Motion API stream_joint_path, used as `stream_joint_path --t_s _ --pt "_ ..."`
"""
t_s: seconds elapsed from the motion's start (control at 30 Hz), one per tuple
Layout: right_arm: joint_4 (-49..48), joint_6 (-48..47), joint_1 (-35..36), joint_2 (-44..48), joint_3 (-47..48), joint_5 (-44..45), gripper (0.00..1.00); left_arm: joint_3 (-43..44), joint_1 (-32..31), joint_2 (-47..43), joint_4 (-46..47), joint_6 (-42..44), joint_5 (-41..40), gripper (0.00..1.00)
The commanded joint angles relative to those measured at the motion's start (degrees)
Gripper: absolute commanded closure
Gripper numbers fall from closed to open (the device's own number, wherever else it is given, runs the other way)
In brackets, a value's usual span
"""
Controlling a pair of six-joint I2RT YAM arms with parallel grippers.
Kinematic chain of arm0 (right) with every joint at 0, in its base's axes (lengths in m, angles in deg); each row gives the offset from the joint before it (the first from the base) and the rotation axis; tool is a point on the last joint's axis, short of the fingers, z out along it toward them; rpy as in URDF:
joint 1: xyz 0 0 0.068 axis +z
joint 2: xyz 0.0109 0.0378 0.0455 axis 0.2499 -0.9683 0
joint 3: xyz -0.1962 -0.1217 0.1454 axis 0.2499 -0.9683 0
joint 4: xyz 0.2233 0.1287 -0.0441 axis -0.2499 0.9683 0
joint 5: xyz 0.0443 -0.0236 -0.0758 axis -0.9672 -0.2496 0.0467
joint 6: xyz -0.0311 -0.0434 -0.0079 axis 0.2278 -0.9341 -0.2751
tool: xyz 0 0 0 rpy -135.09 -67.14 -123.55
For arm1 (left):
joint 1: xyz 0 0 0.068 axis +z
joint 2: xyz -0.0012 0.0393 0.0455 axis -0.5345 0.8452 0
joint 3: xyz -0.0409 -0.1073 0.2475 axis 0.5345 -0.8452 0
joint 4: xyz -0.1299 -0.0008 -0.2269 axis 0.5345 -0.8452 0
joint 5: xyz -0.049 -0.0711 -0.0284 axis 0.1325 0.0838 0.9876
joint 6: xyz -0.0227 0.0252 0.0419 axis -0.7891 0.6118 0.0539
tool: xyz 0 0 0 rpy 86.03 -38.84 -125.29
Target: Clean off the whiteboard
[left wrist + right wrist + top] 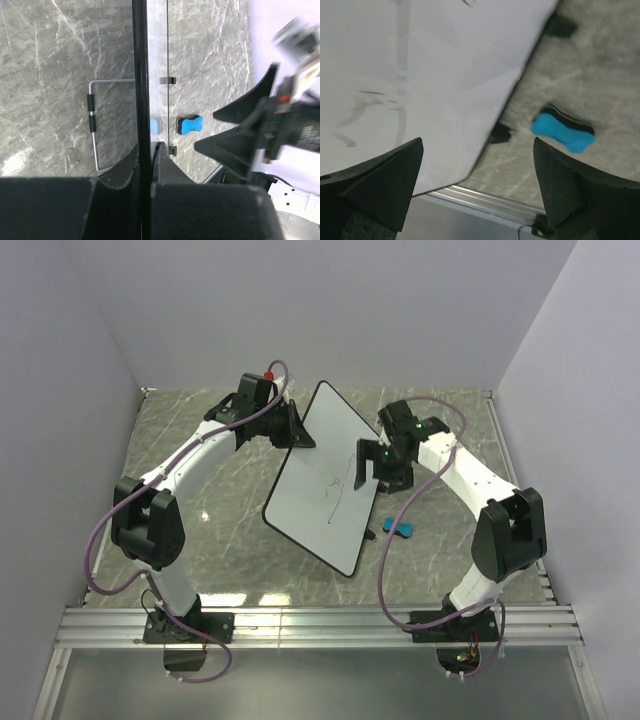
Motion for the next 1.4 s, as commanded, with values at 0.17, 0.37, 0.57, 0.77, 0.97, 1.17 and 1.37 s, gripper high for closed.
stream_joint_path --t_s 0.17,0.37,0.57,0.77,0.97,1.17,1.37 --pt "2.73 1.34 -1.91 4.58 -10.58 8.31 0.03 -3.22 -5.02 6.1 -11.59 14.45 -10.21 1.0" --pt "2.29 0.21 -4.19 4.32 -14.98 12.27 0.04 -3.65 -5.02 5.4 -11.33 14.36 -9.78 1.0" --pt "8.61 -2.96 -2.35 2.47 -11.38 25.98 0.05 -5.24 -5.02 3.99 -10.62 14.19 -9.78 1.0" --pt "9.58 -1.73 -0.77 0.46 -10.32 25.02 0.06 -5.41 -5.02 3.64 -10.27 14.19 -9.69 1.0" --pt "9.76 -0.51 4.94 -3.49 -11.64 25.28 0.06 -5.94 -5.02 3.2 -9.83 14.1 -9.16 1.0" --pt "7.12 2.13 5.21 -4.91 -15.41 24.93 0.06 -6.47 -5.02 2.68 -9.57 14.1 -9.25 1.0" --pt "5.63 2.75 4.95 -8.24 -14.37 25.72 0.06 -7.43 -5.02 2.06 -9.13 14.01 -8.99 1.0"
